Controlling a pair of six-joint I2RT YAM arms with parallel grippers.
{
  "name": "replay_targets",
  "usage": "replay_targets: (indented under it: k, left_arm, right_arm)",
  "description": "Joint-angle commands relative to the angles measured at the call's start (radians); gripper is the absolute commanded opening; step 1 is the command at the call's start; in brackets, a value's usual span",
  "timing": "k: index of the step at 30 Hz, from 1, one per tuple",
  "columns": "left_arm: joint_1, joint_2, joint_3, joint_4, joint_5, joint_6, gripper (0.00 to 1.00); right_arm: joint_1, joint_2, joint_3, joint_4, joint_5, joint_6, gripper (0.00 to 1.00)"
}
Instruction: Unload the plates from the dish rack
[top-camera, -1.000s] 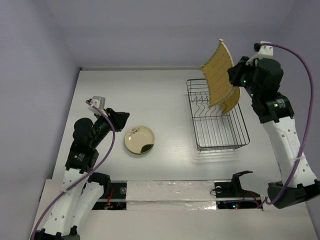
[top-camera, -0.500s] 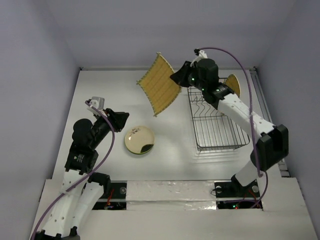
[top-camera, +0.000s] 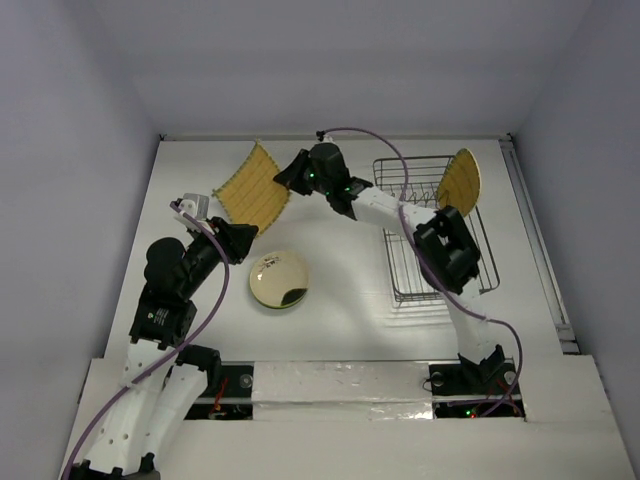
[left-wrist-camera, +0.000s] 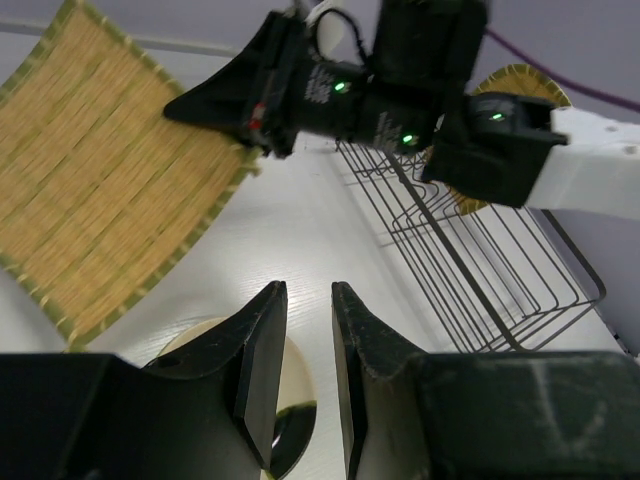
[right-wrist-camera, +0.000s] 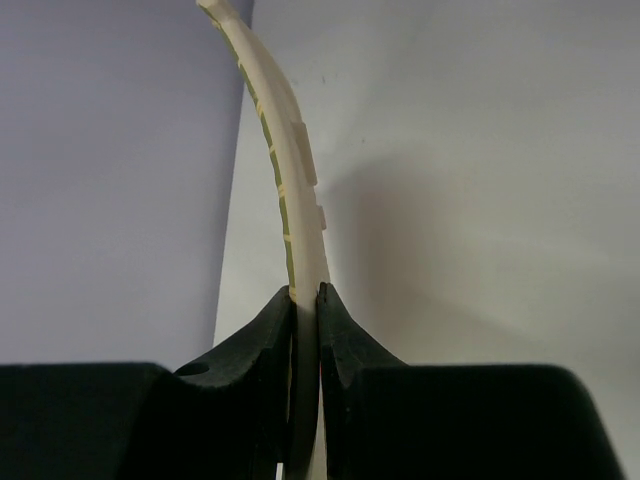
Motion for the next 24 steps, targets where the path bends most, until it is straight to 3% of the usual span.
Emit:
replay_targets:
  k: [1, 8, 11, 12, 15, 17, 18, 23, 24]
  left_arm:
    - [0.007, -0.012, 0.043, 0.026, -0.005, 0.009, 0.22]
    - [0.007, -0.013, 0.041, 0.026, -0.005, 0.009, 0.22]
    - [0.007, -0.012, 0.041, 0.027, -0.002, 0.007, 0.22]
    - [0.007, -0.012, 0.04, 0.027, -0.002, 0.007, 0.22]
    - [0.007, -0.012, 0.04, 0.029, 0.0, 0.007, 0.22]
    - [0.007, -0.012, 0.04, 0.03, 0.002, 0.007, 0.22]
    - [0.007, -0.01, 0.04, 0.03, 0.003, 0.006, 0.22]
    - [0.007, -0.01, 0.038, 0.032, 0.005, 0.006, 0.22]
    - [0.007, -0.01, 0.038, 0.03, 0.003, 0.006, 0.22]
  right_arm:
    - [0.042, 0.047, 0.128, 0.132, 0.002, 0.111, 0.0]
    - [0.072, 0.151, 0.157, 0.124, -0.006, 0.155, 0.01]
    - [0.072, 0.164, 0.125, 0.128, -0.017, 0.152, 0.14]
    - [0.072, 0.17, 0.122, 0.132, -0.03, 0.146, 0.24]
    - [0.072, 0.18, 0.11, 0.101, -0.04, 0.109, 0.41]
    - [0.072, 0.181, 0.093, 0.102, -0.06, 0.092, 0.45]
    - [0.072, 0.171, 0.061, 0.131, -0.061, 0.089, 0.52]
    - [0.072, 0.151, 0.035, 0.11, -0.084, 0.074, 0.59]
    - [0.072, 0.147, 0.021, 0.124, -0.086, 0.074, 0.65]
